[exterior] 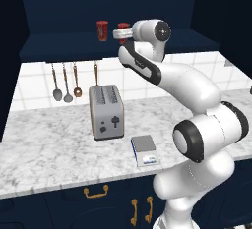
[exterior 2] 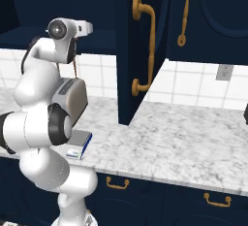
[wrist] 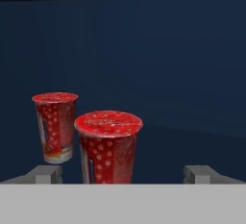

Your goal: Pick the yogurt and place it on the digital scale for weighing, and close the cabinet.

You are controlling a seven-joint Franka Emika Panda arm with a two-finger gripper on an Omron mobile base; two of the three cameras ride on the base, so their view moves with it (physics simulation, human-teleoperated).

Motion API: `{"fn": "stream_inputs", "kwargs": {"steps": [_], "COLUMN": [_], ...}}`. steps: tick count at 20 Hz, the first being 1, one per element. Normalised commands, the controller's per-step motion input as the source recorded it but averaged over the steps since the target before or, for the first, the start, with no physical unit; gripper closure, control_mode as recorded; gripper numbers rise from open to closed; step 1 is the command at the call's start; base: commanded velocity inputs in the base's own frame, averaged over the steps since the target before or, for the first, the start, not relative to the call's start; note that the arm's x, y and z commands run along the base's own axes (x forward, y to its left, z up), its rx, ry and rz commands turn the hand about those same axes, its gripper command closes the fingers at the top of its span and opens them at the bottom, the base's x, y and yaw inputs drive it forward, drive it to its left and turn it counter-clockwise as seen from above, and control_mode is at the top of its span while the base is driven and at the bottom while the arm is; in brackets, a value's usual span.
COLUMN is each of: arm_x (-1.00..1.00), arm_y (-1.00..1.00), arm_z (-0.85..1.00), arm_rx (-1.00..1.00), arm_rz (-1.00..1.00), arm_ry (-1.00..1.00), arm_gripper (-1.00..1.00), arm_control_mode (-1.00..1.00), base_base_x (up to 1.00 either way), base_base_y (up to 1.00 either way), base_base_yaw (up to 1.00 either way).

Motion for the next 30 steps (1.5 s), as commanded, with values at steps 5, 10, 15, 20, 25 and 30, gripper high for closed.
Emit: {"fn": "stream_inputs", "kwargs": {"steps": [5,10,15,20,25,30], "arm_x": [0.18,0.01,0.05,0.17,0.13,0.18], "arm_y": [0.03,0.0,0.0,0.05,0.08,0.43], "arm_z": [-0.04,0.0,0.0,0.0,-0.04,-0.16], "arm_rx": [0.0,0.0,0.0,0.0,0.0,-0.02], "arm_rz": [0.0,0.0,0.0,0.0,0.0,0.0], "arm_ry": [0.0,0.0,0.0,0.0,0.0,0.0], "arm_gripper": [-1.0,-1.0,-1.0,-1.0,-1.0,1.0], "arm_control_mode": [-1.0,-1.0,-1.0,-1.0,-1.0,-1.0], "base_base_x": [0.0,0.0,0.0,0.0,0.0,0.0], "base_base_y": [0.0,0.0,0.0,0.0,0.0,0.0], "base_base_yaw": [0.0,0.0,0.0,0.0,0.0,0.0]}}
